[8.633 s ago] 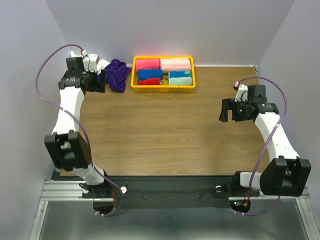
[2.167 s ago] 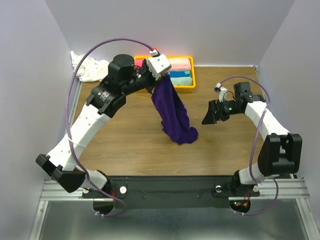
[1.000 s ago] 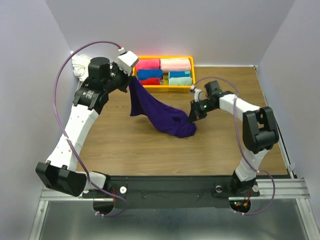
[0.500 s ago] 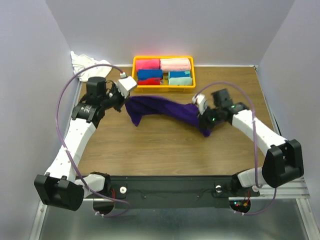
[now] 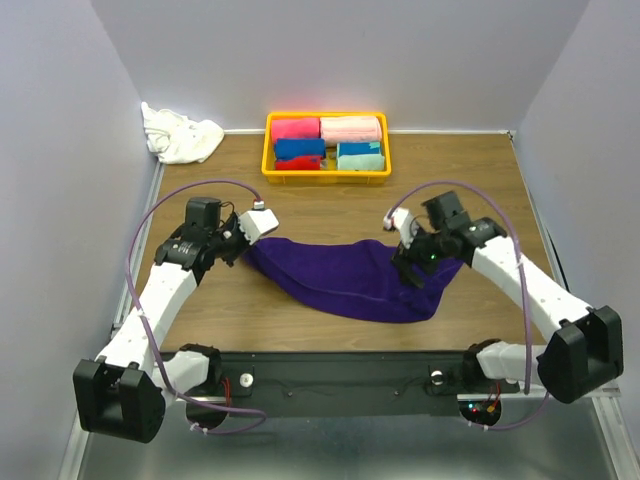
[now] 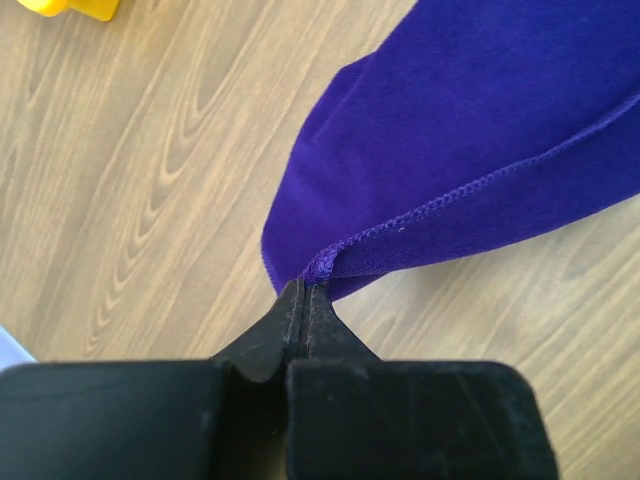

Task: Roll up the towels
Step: Flatten the towel

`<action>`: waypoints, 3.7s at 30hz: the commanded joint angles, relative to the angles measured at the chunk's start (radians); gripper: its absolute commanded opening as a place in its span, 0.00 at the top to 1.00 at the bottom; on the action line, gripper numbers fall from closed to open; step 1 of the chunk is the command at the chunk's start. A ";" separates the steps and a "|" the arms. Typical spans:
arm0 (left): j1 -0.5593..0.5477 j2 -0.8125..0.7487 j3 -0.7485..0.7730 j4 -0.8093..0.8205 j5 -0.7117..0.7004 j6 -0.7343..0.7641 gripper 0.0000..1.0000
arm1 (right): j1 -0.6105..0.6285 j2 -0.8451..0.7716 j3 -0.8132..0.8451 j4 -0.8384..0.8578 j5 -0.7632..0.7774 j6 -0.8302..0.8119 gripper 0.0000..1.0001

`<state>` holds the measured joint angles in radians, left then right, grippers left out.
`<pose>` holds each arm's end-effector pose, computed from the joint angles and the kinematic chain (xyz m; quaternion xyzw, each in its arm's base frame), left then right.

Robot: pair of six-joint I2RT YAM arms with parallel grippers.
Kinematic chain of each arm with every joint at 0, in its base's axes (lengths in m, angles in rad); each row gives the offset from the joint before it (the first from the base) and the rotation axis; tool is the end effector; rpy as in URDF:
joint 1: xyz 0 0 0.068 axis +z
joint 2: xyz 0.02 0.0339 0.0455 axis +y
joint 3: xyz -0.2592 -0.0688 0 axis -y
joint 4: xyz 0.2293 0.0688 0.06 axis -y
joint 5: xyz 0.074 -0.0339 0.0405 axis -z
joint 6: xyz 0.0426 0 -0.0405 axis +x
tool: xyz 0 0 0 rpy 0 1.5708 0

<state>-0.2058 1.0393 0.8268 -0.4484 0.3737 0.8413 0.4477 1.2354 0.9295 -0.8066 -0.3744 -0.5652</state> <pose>0.2074 -0.0592 0.2775 0.5120 0.7236 -0.0236 0.4623 0.1931 0.1100 0.2445 -0.5011 0.8162 0.1678 0.2334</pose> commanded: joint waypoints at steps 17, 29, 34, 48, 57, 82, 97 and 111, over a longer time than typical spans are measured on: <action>0.009 0.034 0.012 0.086 0.008 -0.024 1.00 | -0.225 0.298 0.112 -0.209 -0.116 -0.134 0.39; 0.009 0.050 0.023 0.094 0.010 -0.047 1.00 | -0.141 0.348 0.037 -0.132 -0.092 -0.081 0.63; 0.017 0.062 0.073 0.094 0.016 -0.126 1.00 | -0.165 0.254 0.138 -0.154 -0.093 -0.020 0.99; 0.183 0.105 0.385 0.043 0.084 -0.289 1.00 | -0.699 0.216 0.583 -0.089 -0.293 0.134 0.99; 0.229 -0.137 0.373 -0.071 0.140 -0.288 1.00 | -0.922 -0.052 0.520 -0.089 -0.364 0.162 0.99; 0.230 0.402 0.314 0.169 -0.102 -0.347 0.90 | -0.658 0.430 0.417 0.238 -0.147 0.418 0.64; 0.302 0.291 0.239 -0.212 -0.004 -0.123 0.32 | -0.672 0.340 0.287 -0.156 0.045 -0.016 0.28; 0.302 0.011 -0.143 -0.414 -0.018 0.396 0.37 | -0.655 0.406 0.060 -0.220 0.058 -0.151 0.37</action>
<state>0.0937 1.0729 0.7113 -0.8577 0.3359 1.1259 -0.2207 1.6264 1.0084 -1.0355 -0.3134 -0.7063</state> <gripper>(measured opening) 0.618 0.621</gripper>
